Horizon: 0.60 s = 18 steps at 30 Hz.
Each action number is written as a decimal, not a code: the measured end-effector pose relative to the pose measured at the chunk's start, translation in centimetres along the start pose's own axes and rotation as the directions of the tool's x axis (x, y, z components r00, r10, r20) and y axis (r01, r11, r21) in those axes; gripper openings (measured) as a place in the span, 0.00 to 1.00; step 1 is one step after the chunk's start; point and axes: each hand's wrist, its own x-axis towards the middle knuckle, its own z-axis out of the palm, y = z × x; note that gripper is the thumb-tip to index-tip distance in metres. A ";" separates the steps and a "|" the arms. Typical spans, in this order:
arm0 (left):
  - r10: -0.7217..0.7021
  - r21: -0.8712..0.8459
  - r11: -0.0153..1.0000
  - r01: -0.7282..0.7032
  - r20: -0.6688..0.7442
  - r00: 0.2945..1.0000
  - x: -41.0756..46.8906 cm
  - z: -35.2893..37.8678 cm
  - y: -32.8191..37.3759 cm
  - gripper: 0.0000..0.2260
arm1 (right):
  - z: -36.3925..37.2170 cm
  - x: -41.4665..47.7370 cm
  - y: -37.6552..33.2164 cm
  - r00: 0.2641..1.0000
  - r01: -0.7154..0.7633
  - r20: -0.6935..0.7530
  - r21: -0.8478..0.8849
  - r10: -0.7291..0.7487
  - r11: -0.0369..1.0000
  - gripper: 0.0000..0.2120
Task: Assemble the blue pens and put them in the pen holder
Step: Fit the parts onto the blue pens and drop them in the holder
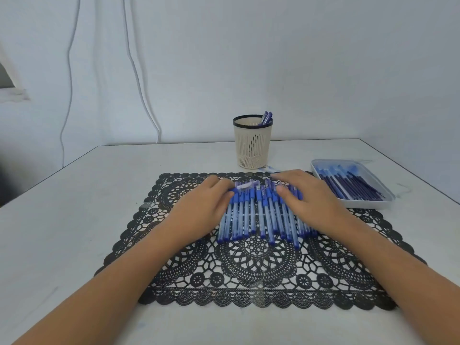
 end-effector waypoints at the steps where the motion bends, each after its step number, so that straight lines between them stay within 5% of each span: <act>1: 0.033 -0.004 0.999 -0.033 -0.009 0.999 -0.1 0.2 0.3 0.13 | 0.0 -0.1 -0.6 0.998 0.060 0.014 -0.011 -0.060 0.998 0.18; 4: 0.097 0.008 0.995 -0.096 -0.054 0.994 -0.3 0.5 0.7 0.17 | 0.3 -0.4 -1.9 0.982 0.185 0.050 -0.037 -0.183 0.982 0.14; 12: 0.194 0.017 0.981 -0.193 -0.127 0.973 -0.6 0.7 0.8 0.15 | 0.1 -0.5 -2.4 0.972 0.164 0.174 -0.037 -0.156 0.986 0.11; 18: 0.146 -0.044 0.987 -0.154 -0.146 0.978 -0.4 0.2 1.0 0.14 | 0.1 -0.3 -2.0 0.945 0.317 0.080 0.003 -0.316 0.948 0.10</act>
